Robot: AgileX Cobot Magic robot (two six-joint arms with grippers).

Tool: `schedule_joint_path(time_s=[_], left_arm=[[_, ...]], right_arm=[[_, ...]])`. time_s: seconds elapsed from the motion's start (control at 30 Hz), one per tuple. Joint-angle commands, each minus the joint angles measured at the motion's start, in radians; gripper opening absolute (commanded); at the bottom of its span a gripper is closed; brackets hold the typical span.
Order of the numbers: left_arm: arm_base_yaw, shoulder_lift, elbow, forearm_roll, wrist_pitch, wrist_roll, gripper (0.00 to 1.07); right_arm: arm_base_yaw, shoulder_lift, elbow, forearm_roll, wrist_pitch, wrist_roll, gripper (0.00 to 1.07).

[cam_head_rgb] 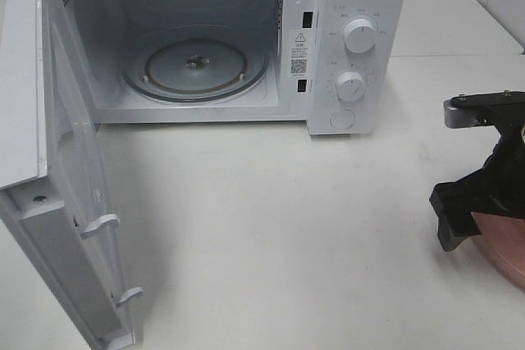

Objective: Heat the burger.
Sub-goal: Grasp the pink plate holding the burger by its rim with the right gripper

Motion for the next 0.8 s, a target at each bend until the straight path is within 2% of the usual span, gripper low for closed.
schedule_joint_path(time_s=[0.03, 0.8], left_arm=[[-0.002, -0.02, 0.003, 0.001, -0.008, 0.001, 1.0], [-0.002, -0.02, 0.003, 0.001, -0.008, 0.001, 1.0]], right_arm=[[-0.021, 0.003, -0.008, -0.011, -0.017, 0.003, 0.94], [-0.058, 0.215, -0.054, -0.061, -0.139, 0.041, 0.89]])
